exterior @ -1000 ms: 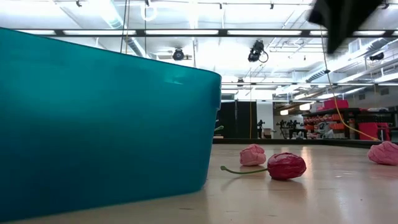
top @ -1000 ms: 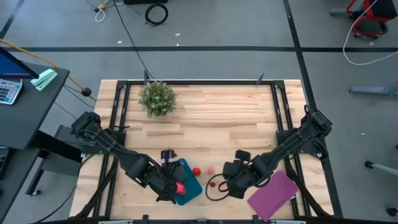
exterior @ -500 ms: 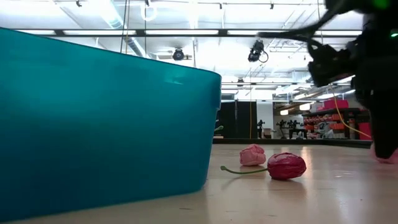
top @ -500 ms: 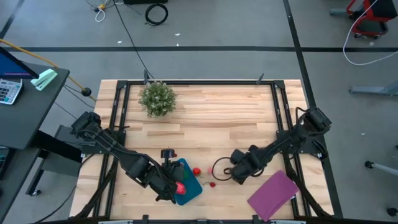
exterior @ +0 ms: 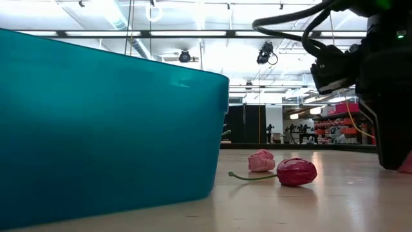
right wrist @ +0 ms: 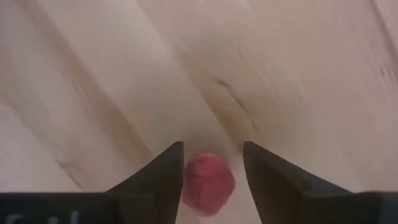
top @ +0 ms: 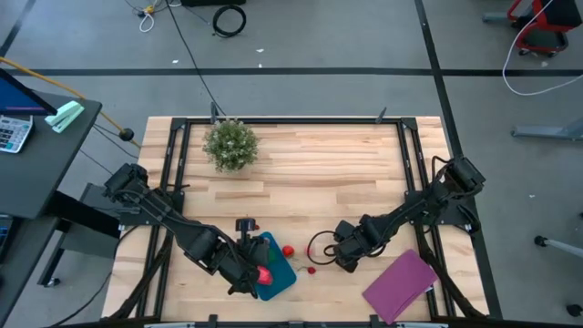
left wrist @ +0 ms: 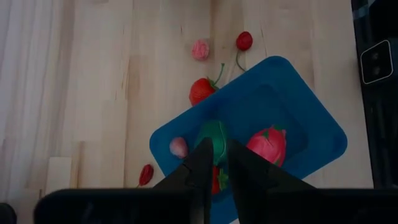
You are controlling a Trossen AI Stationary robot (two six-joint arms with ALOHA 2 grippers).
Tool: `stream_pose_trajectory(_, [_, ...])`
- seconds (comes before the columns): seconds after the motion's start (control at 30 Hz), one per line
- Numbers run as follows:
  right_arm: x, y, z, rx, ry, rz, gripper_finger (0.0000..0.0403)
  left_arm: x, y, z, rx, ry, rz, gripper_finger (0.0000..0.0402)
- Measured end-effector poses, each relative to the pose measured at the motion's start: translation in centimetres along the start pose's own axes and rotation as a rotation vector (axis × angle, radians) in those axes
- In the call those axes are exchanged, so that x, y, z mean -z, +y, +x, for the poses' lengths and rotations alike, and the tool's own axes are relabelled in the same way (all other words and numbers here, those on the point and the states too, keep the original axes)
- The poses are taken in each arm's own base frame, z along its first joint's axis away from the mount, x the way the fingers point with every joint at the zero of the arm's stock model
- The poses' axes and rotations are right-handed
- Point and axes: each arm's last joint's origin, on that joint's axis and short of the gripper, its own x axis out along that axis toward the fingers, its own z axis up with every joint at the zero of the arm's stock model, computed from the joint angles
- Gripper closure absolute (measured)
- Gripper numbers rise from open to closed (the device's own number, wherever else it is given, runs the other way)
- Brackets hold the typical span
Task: Pick and placing Produce into tupperware
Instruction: Put the pink peach into the blue bin
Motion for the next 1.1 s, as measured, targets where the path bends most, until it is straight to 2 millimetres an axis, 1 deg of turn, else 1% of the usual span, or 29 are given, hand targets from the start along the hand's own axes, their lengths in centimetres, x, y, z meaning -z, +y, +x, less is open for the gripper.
stream_pose_trajectory(0.13, [0.3, 0.0, 0.0, -0.005, 0.043, -0.006, 0.0231, 0.0, 0.0, 0.0, 0.0, 0.0, 0.0, 0.0353])
stream_pose_trajectory(0.33, [0.9, 0.3, -0.1, -0.017, 0.069, -0.027, 0.0232, 0.0, 0.0, 0.0, 0.0, 0.0, 0.001, 0.0354])
stream_pose_trajectory(0.43, [1.3, 0.5, -0.1, -0.02, 0.071, -0.04, 0.0239, 0.0, 0.0, 0.0, 0.0, 0.0, 0.001, 0.0356])
stream_pose_trajectory(0.53, [1.5, 0.6, -0.1, -0.014, 0.049, -0.022, 0.0259, 0.0, 0.0, 0.0, 0.0, 0.0, 0.001, 0.0355])
stream_pose_trajectory(0.63, [1.3, 0.7, -0.1, -0.021, 0.022, -0.017, 0.0295, 0.0, 0.0, 0.0, 0.0, 0.0, 0.002, 0.0354])
stream_pose_trajectory(0.7, [1.1, 1.0, -0.1, -0.044, -0.022, -0.028, 0.0324, 0.0, 0.0, 0.0, 0.0, 0.001, 0.002, 0.0356])
stream_pose_trajectory(0.8, [0.6, 1.9, -0.3, -0.122, -0.097, -0.07, 0.0361, 0.0, 0.0, 0.0, 0.0, 0.0, 0.002, 0.0362])
stream_pose_trajectory(0.93, [-0.9, 3.9, -1.9, -0.232, -0.241, -0.142, 0.0363, 0.0, 0.0, 0.0, 0.0, 0.0, 0.002, 0.0375])
stream_pose_trajectory(1.0, [-1.8, 5.1, -3.2, -0.282, -0.336, -0.201, 0.0363, 0.0, 0.0, 0.0, 0.0, 0.0, 0.002, 0.0383])
stream_pose_trajectory(1.1, [-3.1, 7.2, -5.6, -0.379, -0.538, -0.312, 0.0359, 0.0, 0.0, 0.0, 0.0, 0.0, 0.002, 0.0394])
